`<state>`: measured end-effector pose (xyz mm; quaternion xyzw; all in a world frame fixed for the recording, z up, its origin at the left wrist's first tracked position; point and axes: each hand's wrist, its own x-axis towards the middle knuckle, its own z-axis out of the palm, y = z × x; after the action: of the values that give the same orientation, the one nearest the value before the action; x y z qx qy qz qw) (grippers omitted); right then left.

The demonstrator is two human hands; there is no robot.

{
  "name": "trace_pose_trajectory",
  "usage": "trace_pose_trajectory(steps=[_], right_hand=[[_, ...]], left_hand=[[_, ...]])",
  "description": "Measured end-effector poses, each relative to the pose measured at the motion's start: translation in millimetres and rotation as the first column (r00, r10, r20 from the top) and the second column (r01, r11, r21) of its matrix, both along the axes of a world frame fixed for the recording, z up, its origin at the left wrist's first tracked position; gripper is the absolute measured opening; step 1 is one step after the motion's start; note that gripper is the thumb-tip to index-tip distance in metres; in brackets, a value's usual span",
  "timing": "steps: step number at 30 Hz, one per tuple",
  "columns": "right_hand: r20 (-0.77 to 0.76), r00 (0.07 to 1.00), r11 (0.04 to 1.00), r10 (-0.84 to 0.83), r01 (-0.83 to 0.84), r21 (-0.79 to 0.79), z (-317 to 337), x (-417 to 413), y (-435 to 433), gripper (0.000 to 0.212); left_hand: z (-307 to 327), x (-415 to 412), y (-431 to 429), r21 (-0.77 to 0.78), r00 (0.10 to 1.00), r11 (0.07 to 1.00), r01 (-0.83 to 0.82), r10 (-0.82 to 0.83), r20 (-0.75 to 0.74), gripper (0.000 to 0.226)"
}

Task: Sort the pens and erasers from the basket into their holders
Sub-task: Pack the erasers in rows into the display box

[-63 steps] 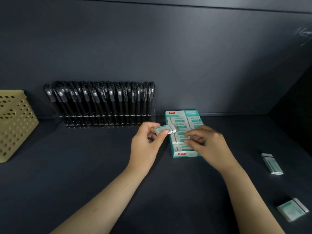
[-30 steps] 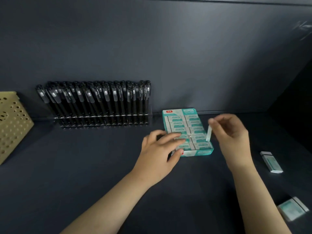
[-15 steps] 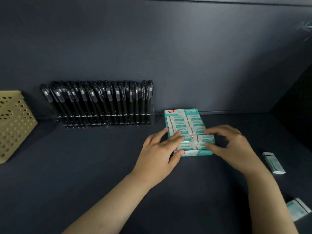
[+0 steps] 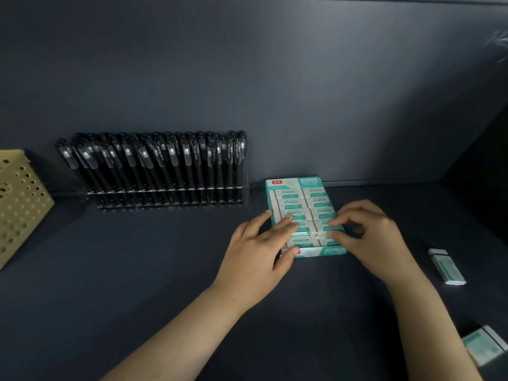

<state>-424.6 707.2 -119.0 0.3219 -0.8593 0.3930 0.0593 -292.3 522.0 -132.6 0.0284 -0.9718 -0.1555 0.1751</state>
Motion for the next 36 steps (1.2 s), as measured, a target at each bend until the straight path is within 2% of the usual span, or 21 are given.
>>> trace_pose_trajectory(steps=[4,7,9,12,15,18,21,24,27,30,34,36], right_hand=[[0.095,0.993,0.998,-0.064,0.065,-0.009,0,1,-3,0.021],[0.247,0.969,0.998,-0.025,0.038,-0.047,2,-2,0,0.022],[0.292,0.957,0.996,0.004,0.022,-0.084,4,-4,-1,0.019],[0.302,0.953,0.995,-0.007,0.036,-0.091,4,-2,-5,0.017],[0.32,0.947,0.993,-0.006,0.043,-0.108,5,1,-3,0.019],[0.305,0.952,0.988,-0.001,0.048,-0.144,18,3,8,0.026],[0.217,0.976,0.996,-0.013,0.033,-0.089,30,0,37,0.03],[0.165,0.983,0.996,-0.078,0.084,-0.027,33,-15,88,0.029],[0.24,0.962,0.991,-0.129,0.116,0.068,26,-28,134,0.024],[0.33,0.937,0.992,-0.116,0.095,0.081,17,-32,160,0.023],[0.372,0.926,0.997,-0.066,0.075,-0.009,2,-37,177,0.025],[0.363,0.931,0.998,-0.047,0.062,-0.03,0,-39,182,0.025]], left_hand=[[1,0,0,0.038,1.0,0.999,0.011,-0.012,0.006,0.051],[0,0,-1,0.128,0.999,0.991,0.03,-0.035,0.032,0.057],[-1,1,-1,0.134,0.999,0.991,0.029,-0.032,0.023,0.057],[1,2,2,0.079,1.0,0.997,0.015,-0.017,0.018,0.054],[2,2,2,0.091,0.999,0.996,0.005,-0.01,0.051,0.048],[5,3,7,0.144,0.998,0.989,0.022,-0.015,-0.055,0.05],[9,3,24,0.167,0.979,0.984,0.064,-0.03,-0.199,0.041],[11,-1,54,0.122,0.959,0.979,0.162,-0.126,-0.255,0.032],[6,-8,92,0.137,0.95,0.951,0.276,-0.248,-0.189,0.031],[3,-20,130,0.179,0.945,0.929,0.325,-0.313,-0.093,0.034],[9,-32,179,0.258,0.955,0.927,0.272,-0.292,0.044,0.051],[10,-36,201,0.236,0.958,0.94,0.245,-0.273,0.092,0.056]])
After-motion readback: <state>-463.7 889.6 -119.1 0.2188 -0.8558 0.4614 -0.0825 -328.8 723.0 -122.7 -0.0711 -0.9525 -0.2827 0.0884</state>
